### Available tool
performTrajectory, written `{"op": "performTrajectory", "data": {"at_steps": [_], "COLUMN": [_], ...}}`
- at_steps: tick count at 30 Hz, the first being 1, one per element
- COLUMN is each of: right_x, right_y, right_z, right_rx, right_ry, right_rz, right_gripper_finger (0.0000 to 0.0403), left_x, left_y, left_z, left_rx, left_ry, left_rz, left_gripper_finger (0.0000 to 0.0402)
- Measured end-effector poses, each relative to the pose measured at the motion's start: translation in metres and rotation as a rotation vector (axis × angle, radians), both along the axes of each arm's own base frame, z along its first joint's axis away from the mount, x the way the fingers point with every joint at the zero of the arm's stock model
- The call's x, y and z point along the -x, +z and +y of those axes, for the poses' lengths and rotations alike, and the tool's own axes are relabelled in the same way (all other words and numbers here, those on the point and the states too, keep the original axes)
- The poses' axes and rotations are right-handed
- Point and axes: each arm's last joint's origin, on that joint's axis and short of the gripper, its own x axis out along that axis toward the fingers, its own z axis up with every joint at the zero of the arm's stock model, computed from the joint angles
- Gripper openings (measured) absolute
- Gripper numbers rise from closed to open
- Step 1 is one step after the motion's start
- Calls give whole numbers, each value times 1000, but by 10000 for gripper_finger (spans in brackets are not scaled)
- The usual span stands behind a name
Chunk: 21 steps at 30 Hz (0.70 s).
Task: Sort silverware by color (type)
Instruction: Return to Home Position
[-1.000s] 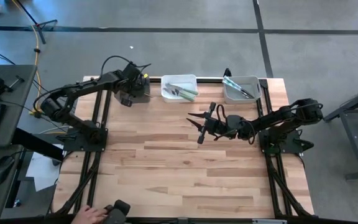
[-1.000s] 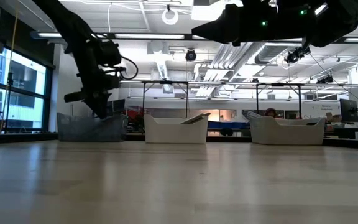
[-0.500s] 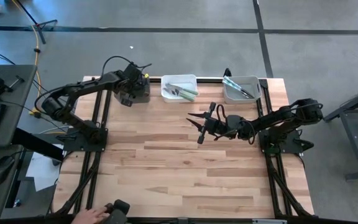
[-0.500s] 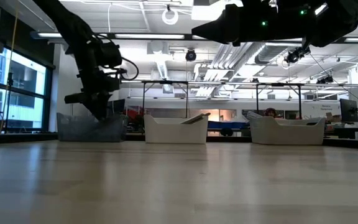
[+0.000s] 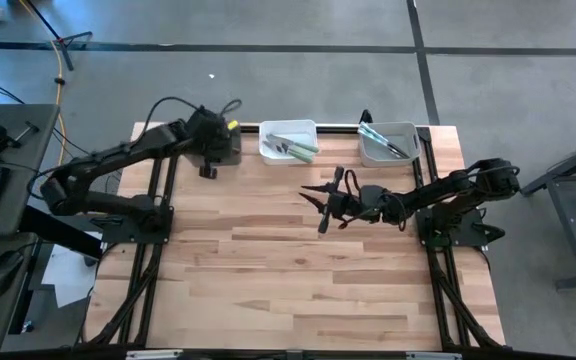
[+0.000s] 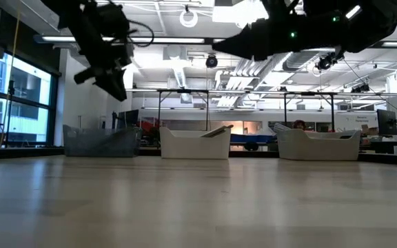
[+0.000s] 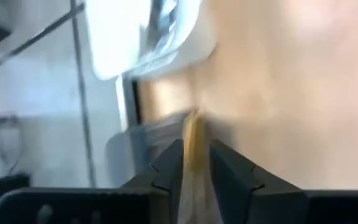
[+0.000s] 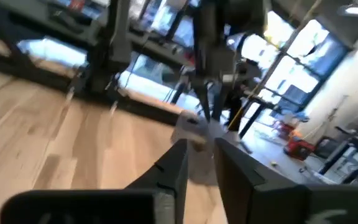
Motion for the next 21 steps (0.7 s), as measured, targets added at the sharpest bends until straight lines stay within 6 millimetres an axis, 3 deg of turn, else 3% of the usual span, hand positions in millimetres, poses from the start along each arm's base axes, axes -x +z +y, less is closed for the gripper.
{"op": "performTrajectory", "data": {"at_steps": [6,12,16,21], "right_x": [17,67,102,132], "right_y": [-17,-26,-36,-45], "right_z": [-22,-48,-51,-48], "right_rx": [-75,-182,-239,-285], "right_ry": [103,53,34,6], "right_rz": [72,41,43,9], "right_gripper_finger": [8,4,1,0], "left_x": [-13,-25,-22,-12], "left_y": [3,-20,-41,-54], "left_z": [-44,-71,-85,-99], "left_rx": [265,399,428,477], "left_ry": [7,-59,-83,-90], "left_rz": [-116,-383,-517,-679], "left_gripper_finger": [11,1,1,0]}}
